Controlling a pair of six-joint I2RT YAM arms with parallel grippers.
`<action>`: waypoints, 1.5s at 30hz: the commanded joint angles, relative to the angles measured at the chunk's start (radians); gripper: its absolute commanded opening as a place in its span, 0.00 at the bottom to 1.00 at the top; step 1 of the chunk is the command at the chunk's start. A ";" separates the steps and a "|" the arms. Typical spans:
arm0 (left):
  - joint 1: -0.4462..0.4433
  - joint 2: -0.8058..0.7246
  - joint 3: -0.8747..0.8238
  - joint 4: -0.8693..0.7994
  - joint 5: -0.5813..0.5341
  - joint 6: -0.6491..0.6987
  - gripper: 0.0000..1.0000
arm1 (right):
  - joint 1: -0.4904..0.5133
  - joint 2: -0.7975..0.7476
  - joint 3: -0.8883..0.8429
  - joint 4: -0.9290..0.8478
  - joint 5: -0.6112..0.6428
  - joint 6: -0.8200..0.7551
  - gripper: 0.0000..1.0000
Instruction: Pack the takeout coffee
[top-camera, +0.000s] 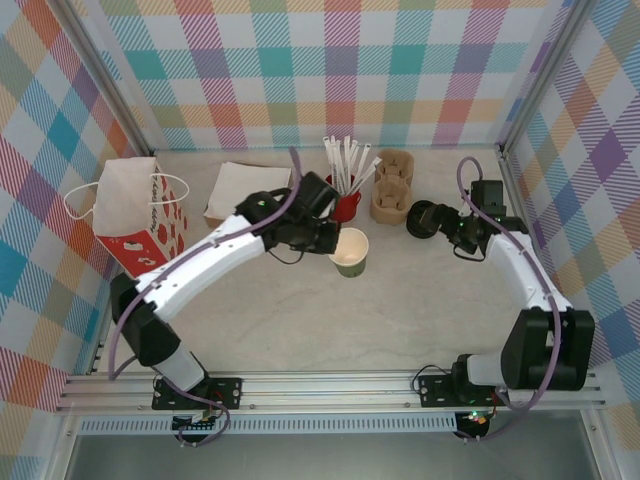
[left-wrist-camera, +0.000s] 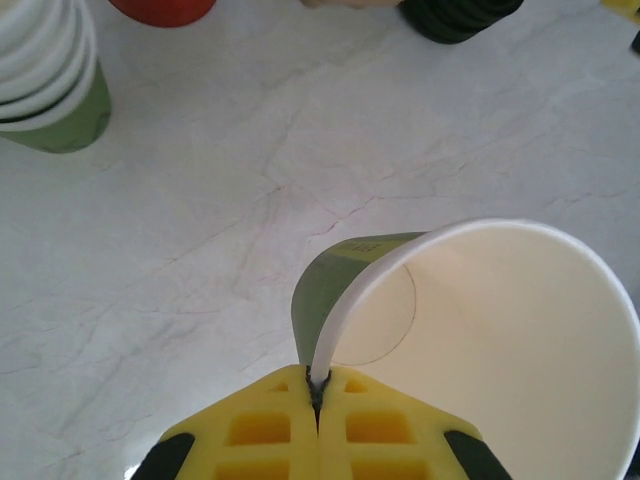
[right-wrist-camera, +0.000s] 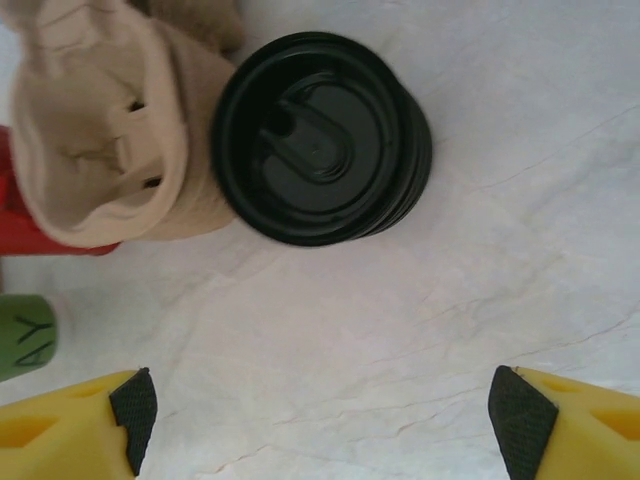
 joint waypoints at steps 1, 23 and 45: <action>-0.032 0.059 -0.018 0.078 -0.084 -0.062 0.00 | -0.011 0.080 0.079 -0.027 0.047 -0.103 0.83; -0.053 0.251 -0.076 0.143 -0.125 -0.140 0.13 | -0.014 0.540 0.476 -0.193 0.127 -0.341 0.51; -0.053 0.142 -0.034 0.061 -0.234 -0.118 0.52 | -0.013 0.632 0.564 -0.211 0.119 -0.354 0.26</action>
